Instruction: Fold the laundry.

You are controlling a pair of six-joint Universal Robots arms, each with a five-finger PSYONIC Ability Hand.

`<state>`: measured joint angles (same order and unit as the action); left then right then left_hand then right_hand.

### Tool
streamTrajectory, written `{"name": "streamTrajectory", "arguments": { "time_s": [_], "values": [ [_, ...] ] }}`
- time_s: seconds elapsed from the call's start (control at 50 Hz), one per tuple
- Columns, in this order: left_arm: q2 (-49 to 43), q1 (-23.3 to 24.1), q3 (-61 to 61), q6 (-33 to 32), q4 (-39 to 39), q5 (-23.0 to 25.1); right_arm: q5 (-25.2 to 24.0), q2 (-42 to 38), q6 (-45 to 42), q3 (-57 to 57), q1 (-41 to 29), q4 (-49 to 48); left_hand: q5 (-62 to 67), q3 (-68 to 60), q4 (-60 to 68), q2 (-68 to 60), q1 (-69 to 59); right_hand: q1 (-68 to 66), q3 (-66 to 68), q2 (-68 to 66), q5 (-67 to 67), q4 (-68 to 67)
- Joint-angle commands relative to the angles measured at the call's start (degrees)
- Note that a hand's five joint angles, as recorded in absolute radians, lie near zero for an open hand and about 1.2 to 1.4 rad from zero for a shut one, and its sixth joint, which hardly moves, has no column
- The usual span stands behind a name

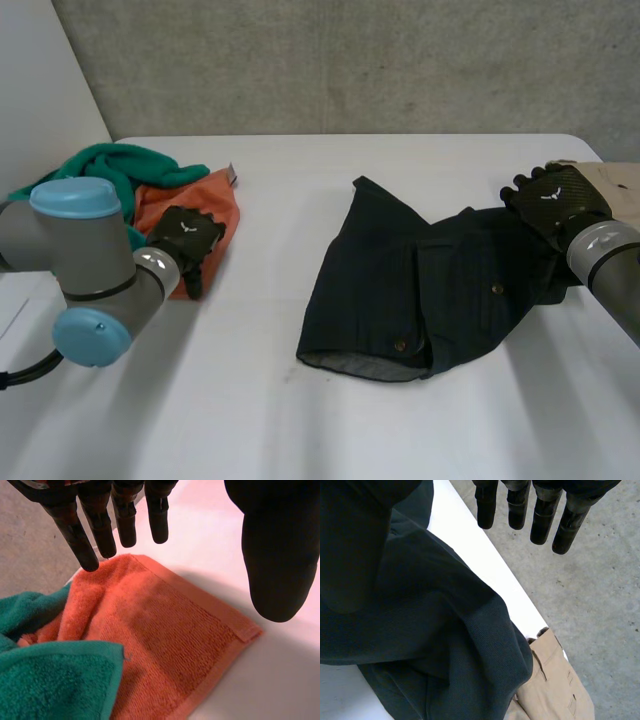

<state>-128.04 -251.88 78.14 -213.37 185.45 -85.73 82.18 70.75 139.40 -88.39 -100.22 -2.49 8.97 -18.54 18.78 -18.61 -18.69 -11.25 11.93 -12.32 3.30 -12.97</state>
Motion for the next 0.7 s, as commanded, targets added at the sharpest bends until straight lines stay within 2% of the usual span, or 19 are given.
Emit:
{"name": "streamTrajectory", "arguments": {
  "time_s": [0.02, 0.12, 0.22, 0.3, 0.42, 0.54, 0.66, 0.7],
  "values": [
    [1.2, 0.1, 1.7, 0.3, 0.5, 0.6, -0.1, 0.1, 0.8, -0.5, -0.3, -0.3, 3.2, -3.6, 3.4, -3.6, -3.5, 1.3, -1.9, 2.3, -3.3, 3.0],
    [5.4, 1.9, 4.3, 4.6, 0.6, 3.6, 0.2, 0.2, 1.5, 0.2, -0.1, 0.1, 0.5, -0.9, 0.7, -0.9, -0.8, 1.3, -1.9, 2.3, -3.3, 3.0],
    [9.1, 5.9, 7.4, 9.5, 0.9, 4.2, 0.0, 1.9, 2.7, 1.2, -0.1, 1.9, 0.7, -1.1, 0.9, -1.0, -0.9, 1.3, -1.9, 2.3, -3.3, 3.0],
    [11.3, 10.3, 8.9, 11.7, 2.2, 3.8, -1.0, 8.4, 7.5, 2.8, -2.3, 9.9, 0.8, -1.3, 1.0, -1.2, -1.1, 1.3, -1.9, 2.3, -3.3, 3.0],
    [10.8, 16.6, 8.5, 12.9, 5.5, 3.8, -6.4, 8.7, 9.2, 2.7, -6.0, 19.3, 1.2, -1.6, 1.4, -1.5, -1.4, 1.3, -1.9, 2.3, -3.3, 3.0],
    [6.2, 22.7, 7.1, 12.0, 7.5, 3.8, -7.4, 6.1, 9.1, -1.1, -6.7, 14.2, 1.3, -1.8, 1.5, -1.7, -1.6, 1.3, -1.9, 2.3, -3.3, 3.0],
    [-0.9, 24.9, 2.6, 11.7, 8.0, 3.3, -6.4, 5.4, 8.5, -4.8, -6.8, 9.8, 4.7, -5.1, 4.9, -5.1, -5.0, 1.3, -1.9, 2.3, -3.3, 3.0],
    [-3.0, 24.9, 1.0, 11.0, 8.0, 3.0, -6.2, 5.2, 8.5, -6.4, -6.8, 8.9, 12.1, -12.5, 12.3, -12.4, -12.4, 1.3, -1.9, 2.3, -3.3, 3.0]
  ]
}}
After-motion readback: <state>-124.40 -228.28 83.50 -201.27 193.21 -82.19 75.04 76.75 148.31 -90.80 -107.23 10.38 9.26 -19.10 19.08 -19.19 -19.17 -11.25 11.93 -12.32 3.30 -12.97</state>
